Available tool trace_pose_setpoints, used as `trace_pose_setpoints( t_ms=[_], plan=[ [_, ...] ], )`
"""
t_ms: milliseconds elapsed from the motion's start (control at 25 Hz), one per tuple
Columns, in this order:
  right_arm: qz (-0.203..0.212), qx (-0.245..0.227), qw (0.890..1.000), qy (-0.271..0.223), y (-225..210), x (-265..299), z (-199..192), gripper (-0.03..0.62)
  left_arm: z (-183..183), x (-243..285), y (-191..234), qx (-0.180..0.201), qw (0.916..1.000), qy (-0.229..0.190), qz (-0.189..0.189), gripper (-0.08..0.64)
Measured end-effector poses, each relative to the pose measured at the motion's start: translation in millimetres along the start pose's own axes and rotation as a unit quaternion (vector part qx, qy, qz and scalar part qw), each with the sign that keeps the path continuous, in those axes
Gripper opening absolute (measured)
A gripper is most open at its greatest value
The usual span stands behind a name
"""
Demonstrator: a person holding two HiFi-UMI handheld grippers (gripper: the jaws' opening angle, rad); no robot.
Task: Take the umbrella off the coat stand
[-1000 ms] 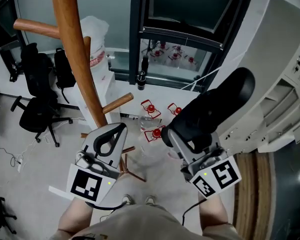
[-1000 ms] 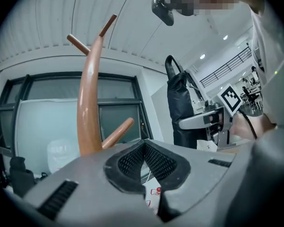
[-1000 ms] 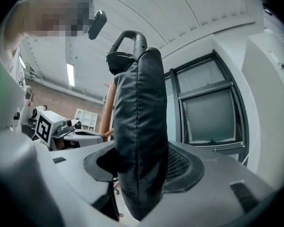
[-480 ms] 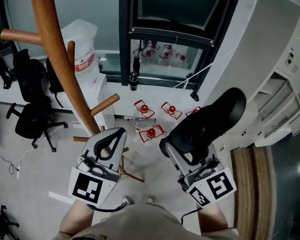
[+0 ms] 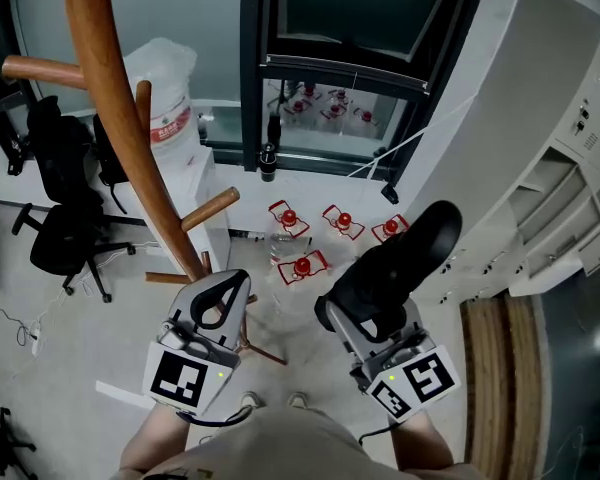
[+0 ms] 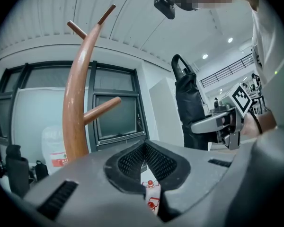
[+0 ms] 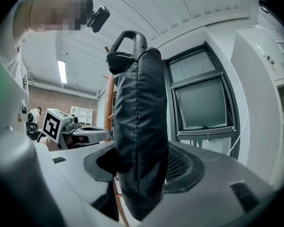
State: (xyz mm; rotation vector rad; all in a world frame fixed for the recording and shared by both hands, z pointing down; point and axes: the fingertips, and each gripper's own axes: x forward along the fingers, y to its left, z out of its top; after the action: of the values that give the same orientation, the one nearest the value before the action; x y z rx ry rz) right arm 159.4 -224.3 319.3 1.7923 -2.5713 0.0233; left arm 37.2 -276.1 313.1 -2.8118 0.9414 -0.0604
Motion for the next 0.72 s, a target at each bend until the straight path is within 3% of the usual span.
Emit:
trace_pose_setpoints(
  t_ms=[720],
  plan=[
    [0.006, -0.016, 1.0, 0.016, -5, 5, -13, 0.252, -11, 7, -9, -0.005, 0.9999, 0.012, -0.005, 0.008]
  ],
)
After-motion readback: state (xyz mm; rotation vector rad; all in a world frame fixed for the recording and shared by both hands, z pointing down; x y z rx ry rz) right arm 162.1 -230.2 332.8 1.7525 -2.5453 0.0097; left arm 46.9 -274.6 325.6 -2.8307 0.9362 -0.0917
